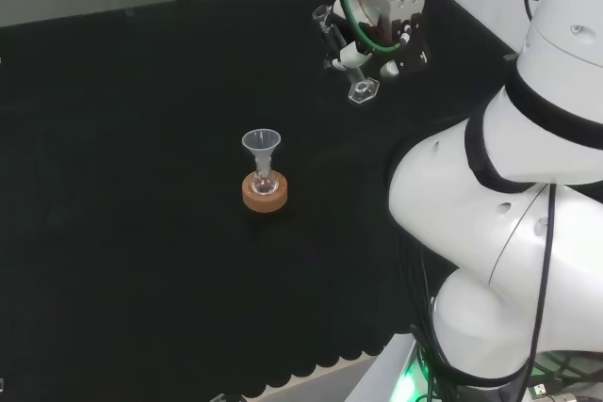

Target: Put the graduated cylinder back on the table.

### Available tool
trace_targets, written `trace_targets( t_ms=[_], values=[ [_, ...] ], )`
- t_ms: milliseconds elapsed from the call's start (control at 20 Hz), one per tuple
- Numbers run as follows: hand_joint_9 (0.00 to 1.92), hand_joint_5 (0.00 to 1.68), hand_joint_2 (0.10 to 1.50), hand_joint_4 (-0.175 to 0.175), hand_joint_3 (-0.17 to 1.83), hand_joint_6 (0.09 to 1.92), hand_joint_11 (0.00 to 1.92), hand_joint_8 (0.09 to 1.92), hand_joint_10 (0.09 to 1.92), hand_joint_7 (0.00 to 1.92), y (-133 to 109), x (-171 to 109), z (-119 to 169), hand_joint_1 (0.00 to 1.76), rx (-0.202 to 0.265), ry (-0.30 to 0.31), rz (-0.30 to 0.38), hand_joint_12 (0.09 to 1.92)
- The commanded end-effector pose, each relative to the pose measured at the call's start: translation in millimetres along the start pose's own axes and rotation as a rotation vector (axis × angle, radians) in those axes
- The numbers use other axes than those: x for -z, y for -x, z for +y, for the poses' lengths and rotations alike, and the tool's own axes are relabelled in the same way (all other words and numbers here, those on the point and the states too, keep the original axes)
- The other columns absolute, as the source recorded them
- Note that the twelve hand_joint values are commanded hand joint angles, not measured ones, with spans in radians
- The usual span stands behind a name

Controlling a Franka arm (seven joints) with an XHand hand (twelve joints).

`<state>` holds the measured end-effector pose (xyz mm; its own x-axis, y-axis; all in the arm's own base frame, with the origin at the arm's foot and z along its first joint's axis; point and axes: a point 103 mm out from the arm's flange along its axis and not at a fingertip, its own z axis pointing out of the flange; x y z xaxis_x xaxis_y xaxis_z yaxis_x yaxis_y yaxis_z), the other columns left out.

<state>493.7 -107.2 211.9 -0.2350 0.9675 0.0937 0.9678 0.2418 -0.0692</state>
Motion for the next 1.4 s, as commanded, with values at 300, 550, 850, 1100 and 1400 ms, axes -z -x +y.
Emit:
trace_targets(
  t_ms=[300, 550, 850, 1100, 1400],
  values=[
    [1.49, 1.00, 0.93, -0.175, 0.40, 1.05, 1.35, 0.18, 0.09, 1.35, 21, -19, 47, 1.16, 0.032, 0.131, 0.193, 0.64],
    [1.49, 1.00, 0.93, -0.175, 0.40, 1.05, 1.35, 0.18, 0.09, 1.35, 27, -30, 58, 1.16, 0.034, 0.145, 0.253, 0.64],
    [1.49, 1.00, 0.93, -0.175, 0.40, 1.05, 1.35, 0.18, 0.09, 1.35, 30, -45, 68, 1.16, 0.050, 0.135, 0.293, 0.65],
    [1.49, 1.00, 0.93, -0.175, 0.40, 1.05, 1.35, 0.18, 0.09, 1.35, 29, -60, 72, 1.16, 0.056, 0.132, 0.317, 0.65],
    [1.49, 1.00, 0.93, -0.175, 0.40, 1.05, 1.34, 0.18, 0.09, 1.34, 26, -75, 75, 1.16, 0.065, 0.125, 0.328, 0.65]
  ],
)
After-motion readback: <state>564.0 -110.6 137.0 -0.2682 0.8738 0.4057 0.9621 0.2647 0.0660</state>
